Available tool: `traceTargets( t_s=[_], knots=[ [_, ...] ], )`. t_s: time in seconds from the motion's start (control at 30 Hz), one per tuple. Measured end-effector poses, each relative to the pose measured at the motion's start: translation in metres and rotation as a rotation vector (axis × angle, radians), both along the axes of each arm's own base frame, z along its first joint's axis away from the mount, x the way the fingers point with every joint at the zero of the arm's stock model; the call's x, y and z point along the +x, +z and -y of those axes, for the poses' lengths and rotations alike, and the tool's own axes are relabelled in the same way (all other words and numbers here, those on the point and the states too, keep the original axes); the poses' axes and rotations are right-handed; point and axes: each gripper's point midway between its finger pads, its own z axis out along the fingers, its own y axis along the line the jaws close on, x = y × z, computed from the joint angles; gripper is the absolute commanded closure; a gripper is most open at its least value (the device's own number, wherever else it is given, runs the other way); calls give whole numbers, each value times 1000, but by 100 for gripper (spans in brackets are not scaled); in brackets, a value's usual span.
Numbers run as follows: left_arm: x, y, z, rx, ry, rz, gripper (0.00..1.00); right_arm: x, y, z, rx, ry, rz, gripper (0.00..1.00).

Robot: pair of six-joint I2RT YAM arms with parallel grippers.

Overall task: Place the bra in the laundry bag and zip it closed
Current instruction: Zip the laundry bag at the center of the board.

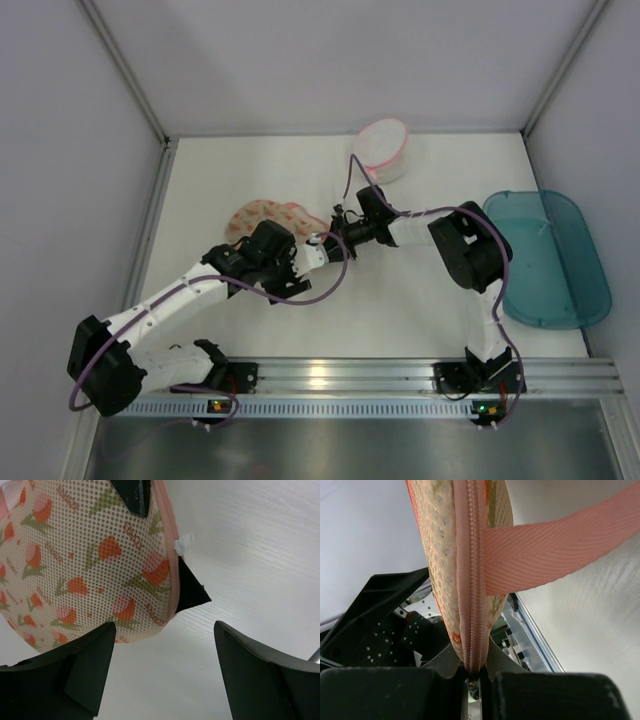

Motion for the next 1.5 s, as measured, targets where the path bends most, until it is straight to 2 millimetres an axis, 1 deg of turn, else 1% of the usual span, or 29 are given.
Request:
traceTargets(
  t_s=[0.07,0.2,0.57,0.83,0.9,0.97,1.07,1.17,1.3,1.5],
  knots=[
    [5,-4,-4,25,27,12,15,0,2,-1,8,3,0,100],
    [18,1,-2,20,53,64,15,-1,3,-1,12,5,-4,100],
    [27,7,3,-6,62,106,16,-2,4,-1,15,9,-5,100],
    [45,16,7,-28,102,185,16,-3,4,-2,17,14,-7,100],
    [48,16,8,-36,100,201,16,-3,6,-2,22,14,-12,100],
    [48,12,8,-41,93,215,16,-2,9,-3,31,14,-16,100],
    [44,5,7,-48,62,229,15,-4,9,-5,41,9,-23,100],
    [39,5,9,-73,23,252,14,-7,9,-5,47,5,-48,100],
    [37,3,10,-100,-20,307,14,-7,13,-7,62,2,-59,100],
    [43,-6,10,-94,-45,417,13,-6,11,-11,71,-3,-69,100]
  ],
)
